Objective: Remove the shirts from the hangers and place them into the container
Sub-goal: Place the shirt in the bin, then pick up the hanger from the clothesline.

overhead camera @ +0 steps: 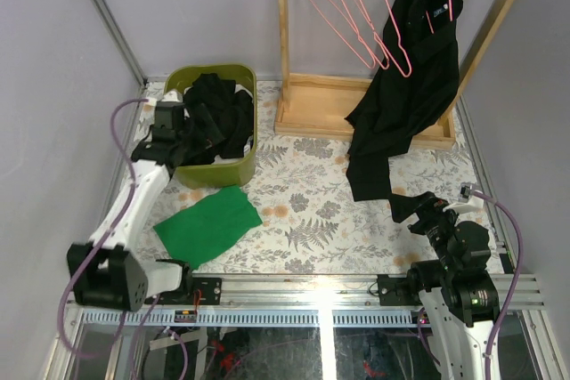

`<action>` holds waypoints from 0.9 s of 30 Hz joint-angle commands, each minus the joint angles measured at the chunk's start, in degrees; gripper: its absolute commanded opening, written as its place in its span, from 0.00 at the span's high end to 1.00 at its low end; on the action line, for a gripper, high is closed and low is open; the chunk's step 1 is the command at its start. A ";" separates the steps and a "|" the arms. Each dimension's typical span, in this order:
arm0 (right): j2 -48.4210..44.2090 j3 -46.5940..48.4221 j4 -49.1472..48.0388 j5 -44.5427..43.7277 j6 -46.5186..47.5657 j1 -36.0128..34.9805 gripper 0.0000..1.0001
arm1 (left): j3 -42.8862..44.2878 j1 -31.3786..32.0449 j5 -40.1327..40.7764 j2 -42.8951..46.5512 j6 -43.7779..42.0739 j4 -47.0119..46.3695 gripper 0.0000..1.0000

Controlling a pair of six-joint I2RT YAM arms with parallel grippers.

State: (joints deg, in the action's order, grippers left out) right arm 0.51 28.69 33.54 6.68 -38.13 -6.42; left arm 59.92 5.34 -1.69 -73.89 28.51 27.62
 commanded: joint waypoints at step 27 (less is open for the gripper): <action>50.57 49.24 -2.69 -14.65 31.33 0.10 0.01 | -16.37 -0.11 -1.29 33.76 -8.01 -5.74 0.00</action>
State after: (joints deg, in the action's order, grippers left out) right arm 42.81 65.45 29.34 0.30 -15.22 -6.42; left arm 45.71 5.34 -0.67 -44.69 21.78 28.10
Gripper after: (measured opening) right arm 0.995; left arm 0.997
